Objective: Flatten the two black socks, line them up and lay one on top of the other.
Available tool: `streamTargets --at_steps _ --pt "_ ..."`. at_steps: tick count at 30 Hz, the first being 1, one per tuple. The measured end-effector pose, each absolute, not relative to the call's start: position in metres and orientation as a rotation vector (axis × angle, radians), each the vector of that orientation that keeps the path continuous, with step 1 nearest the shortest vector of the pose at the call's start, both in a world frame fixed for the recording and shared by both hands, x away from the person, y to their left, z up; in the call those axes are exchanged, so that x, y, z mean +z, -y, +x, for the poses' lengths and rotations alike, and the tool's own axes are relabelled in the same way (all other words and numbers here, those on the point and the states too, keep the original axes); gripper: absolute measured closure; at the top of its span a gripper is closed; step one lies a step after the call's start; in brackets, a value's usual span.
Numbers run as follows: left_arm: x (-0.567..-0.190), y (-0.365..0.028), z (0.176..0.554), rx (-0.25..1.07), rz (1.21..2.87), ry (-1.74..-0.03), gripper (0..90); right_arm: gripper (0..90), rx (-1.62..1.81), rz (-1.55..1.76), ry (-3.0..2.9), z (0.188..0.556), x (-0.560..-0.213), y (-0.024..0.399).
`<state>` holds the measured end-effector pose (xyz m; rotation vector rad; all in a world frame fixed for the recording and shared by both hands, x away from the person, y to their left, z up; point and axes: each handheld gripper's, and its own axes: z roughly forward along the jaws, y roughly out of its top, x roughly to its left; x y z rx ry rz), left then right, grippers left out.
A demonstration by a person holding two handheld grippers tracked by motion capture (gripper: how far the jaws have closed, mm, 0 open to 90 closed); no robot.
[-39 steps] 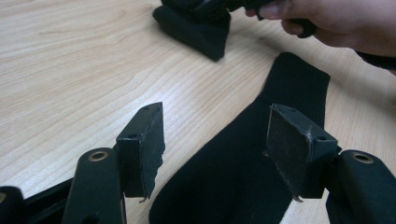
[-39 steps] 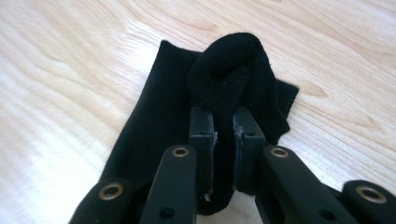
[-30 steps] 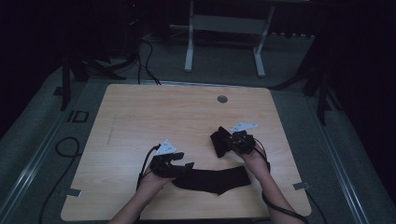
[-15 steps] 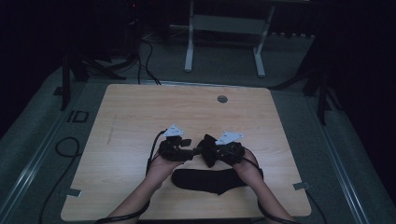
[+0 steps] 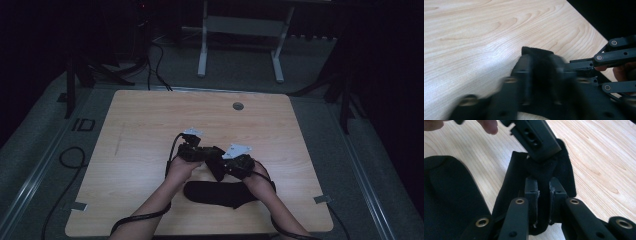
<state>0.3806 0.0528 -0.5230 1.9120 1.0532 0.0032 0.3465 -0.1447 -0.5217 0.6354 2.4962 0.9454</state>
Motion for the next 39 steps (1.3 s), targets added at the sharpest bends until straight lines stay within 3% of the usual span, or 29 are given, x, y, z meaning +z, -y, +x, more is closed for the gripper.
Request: streamTargets --at_steps 1,2,7,12,19,27,34,39 --pt "-0.522 -0.051 0.379 0.03 1.922 -1.041 84.9 80.0 0.943 0.634 -2.496 0.346 -0.522 0.144" --pt "-0.521 -0.05 0.378 0.045 1.931 -1.028 86.8 79.2 0.945 0.635 -2.5 0.347 -0.523 0.144" --pt "-0.514 -0.053 0.369 0.132 2.005 -0.995 88.6 54.5 0.961 0.668 -2.543 0.348 -0.525 0.148" --pt "-0.512 -0.069 0.365 0.147 1.999 -1.012 88.6 50.5 0.956 0.721 -2.535 0.349 -0.524 0.165" --pt "-0.516 -0.081 0.36 0.133 2.008 -1.018 88.5 55.8 1.006 0.857 -2.49 0.367 -0.518 0.181" --pt "-0.521 -0.083 0.36 0.126 2.009 -1.029 88.5 56.8 0.899 0.982 -2.564 0.405 -0.542 0.16" --pt "-0.521 -0.087 0.358 0.123 2.003 -1.029 88.5 82.7 0.895 0.965 -2.618 0.406 -0.551 0.15" --pt "-0.516 -0.094 0.352 0.125 1.977 -1.018 88.5 86.5 0.853 0.928 -2.603 0.402 -0.546 0.146"
